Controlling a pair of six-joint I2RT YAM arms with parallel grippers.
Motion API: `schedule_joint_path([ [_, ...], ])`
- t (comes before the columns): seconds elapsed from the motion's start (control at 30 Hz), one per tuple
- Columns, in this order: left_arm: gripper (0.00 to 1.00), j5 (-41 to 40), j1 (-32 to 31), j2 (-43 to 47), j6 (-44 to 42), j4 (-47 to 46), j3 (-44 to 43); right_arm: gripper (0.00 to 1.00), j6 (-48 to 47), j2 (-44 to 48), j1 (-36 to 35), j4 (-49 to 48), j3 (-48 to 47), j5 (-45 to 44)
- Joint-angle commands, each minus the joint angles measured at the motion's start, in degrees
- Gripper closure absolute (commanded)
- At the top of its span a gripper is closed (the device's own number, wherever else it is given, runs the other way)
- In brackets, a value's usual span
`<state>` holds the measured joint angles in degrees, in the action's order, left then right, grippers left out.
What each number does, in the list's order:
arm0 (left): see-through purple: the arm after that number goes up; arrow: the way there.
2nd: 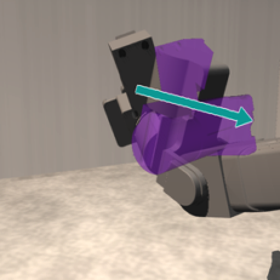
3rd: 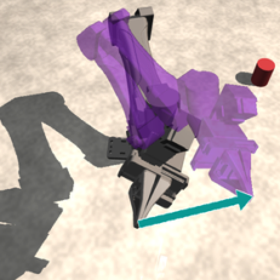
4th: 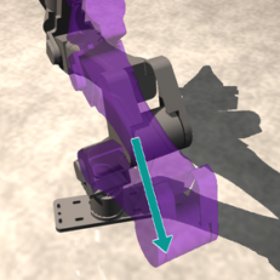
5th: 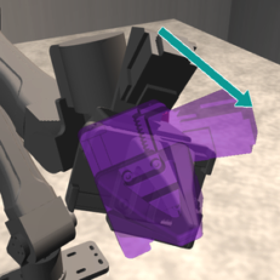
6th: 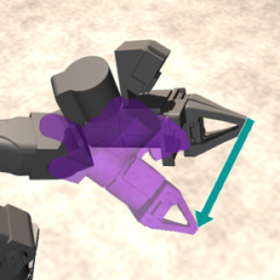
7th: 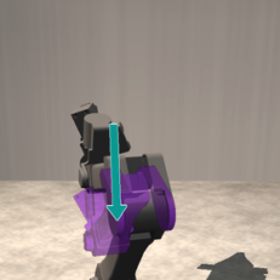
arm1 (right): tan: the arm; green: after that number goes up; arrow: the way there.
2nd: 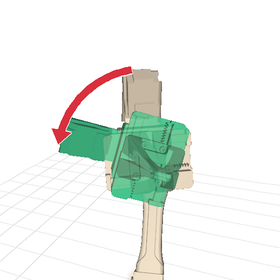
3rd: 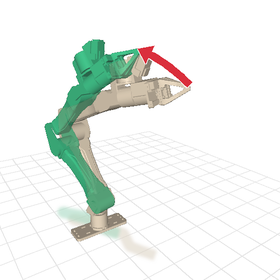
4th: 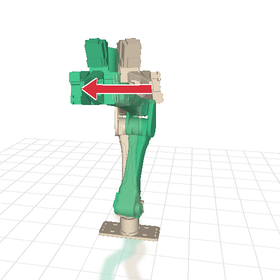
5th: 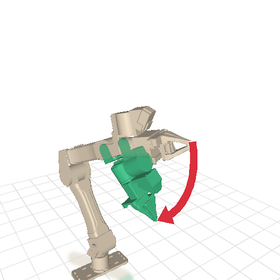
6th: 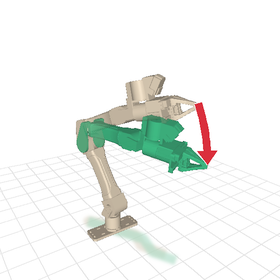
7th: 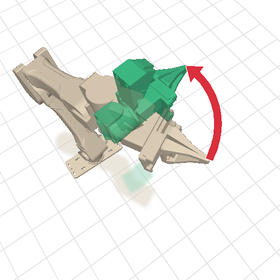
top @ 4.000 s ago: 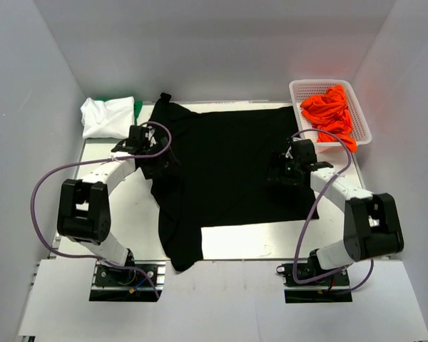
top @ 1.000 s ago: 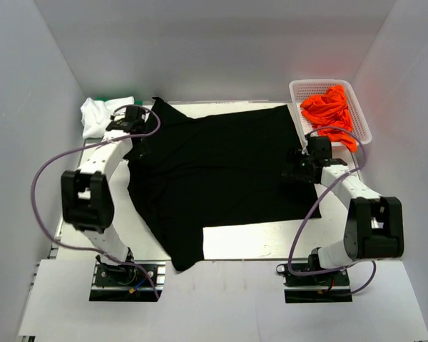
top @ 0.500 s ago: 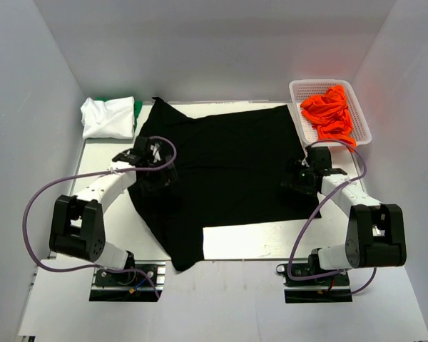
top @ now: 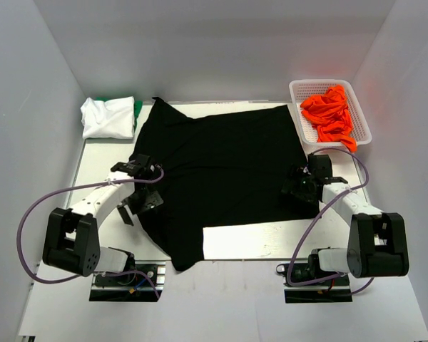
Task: Fold and stack the t-shirts
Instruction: Flatten out the tshirt
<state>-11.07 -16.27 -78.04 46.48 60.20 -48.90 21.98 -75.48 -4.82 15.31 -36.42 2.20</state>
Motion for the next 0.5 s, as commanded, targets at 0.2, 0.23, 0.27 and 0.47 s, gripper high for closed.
schedule_joint_path([
  [0.2,0.0,-2.67,-0.16,2.01,0.48,3.09,-6.82,0.1,-0.53,3.41,0.34,0.77,0.65,-3.08],
  [0.23,0.02,-0.47,-0.16,3.41,-2.07,1.34,-5.95,0.1,-0.62,3.67,0.51,0.77,0.57,-2.73],
  [0.27,0.02,4.95,-0.16,6.47,-2.79,-1.99,-4.81,0.1,-0.79,4.02,0.34,1.03,0.65,-2.81],
  [0.47,0.16,19.14,-0.69,12.65,-2.18,-11.94,7.67,0.1,-0.62,4.64,0.43,0.25,2.23,-0.61],
])
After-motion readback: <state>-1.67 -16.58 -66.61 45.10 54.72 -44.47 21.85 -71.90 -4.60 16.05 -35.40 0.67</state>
